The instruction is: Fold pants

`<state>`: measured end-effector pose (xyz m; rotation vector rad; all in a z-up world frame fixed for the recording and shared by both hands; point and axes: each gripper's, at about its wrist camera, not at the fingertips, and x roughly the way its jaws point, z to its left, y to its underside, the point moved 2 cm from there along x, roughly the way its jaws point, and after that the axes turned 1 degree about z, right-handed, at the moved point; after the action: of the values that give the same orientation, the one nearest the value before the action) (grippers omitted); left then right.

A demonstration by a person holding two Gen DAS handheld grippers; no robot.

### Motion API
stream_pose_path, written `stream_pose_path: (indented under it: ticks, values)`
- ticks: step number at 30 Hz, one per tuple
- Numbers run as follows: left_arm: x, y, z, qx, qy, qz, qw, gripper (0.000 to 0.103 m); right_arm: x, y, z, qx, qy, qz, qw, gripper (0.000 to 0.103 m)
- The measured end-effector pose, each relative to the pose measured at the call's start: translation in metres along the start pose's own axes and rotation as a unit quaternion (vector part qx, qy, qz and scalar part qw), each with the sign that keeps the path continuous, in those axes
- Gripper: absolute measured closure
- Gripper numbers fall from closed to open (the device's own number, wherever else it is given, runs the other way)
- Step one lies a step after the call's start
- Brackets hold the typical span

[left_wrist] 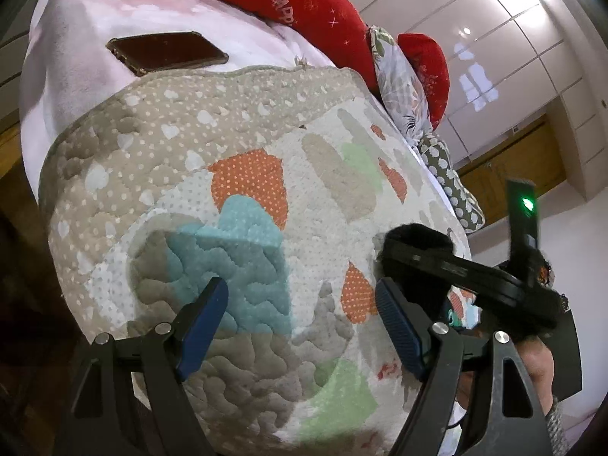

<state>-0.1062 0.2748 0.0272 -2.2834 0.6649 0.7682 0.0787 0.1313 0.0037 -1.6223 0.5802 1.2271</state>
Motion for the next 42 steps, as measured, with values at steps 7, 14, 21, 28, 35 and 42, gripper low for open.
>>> stream_pose_path:
  ticks: [7, 14, 21, 28, 35, 42]
  values:
    - [0.005, 0.006, -0.022, 0.023, 0.006, 0.011, 0.9997, 0.024, -0.043, 0.021, -0.043, 0.070, -0.081, -0.064, 0.992, 0.082]
    - [0.037, 0.023, -0.070, 0.088, 0.013, 0.052, 0.9946, 0.024, -0.068, 0.046, -0.092, 0.151, -0.162, -0.092, 0.971, 0.083]
    - [0.065, 0.036, -0.125, 0.172, -0.007, 0.065, 0.9829, 0.024, -0.087, 0.068, -0.143, 0.213, -0.210, -0.116, 0.947, 0.083]
    - [0.086, 0.076, -0.159, 0.201, 0.010, 0.121, 0.9721, 0.024, -0.097, 0.109, -0.212, 0.270, -0.213, -0.150, 0.927, 0.083]
    - [0.089, 0.078, -0.188, 0.210, 0.012, 0.122, 0.9701, 0.024, -0.082, 0.168, -0.274, 0.314, -0.095, -0.146, 0.933, 0.065]
    - [0.108, 0.110, -0.245, 0.266, 0.030, 0.134, 0.9542, 0.024, -0.134, 0.174, -0.298, 0.301, -0.188, -0.234, 0.905, 0.065]
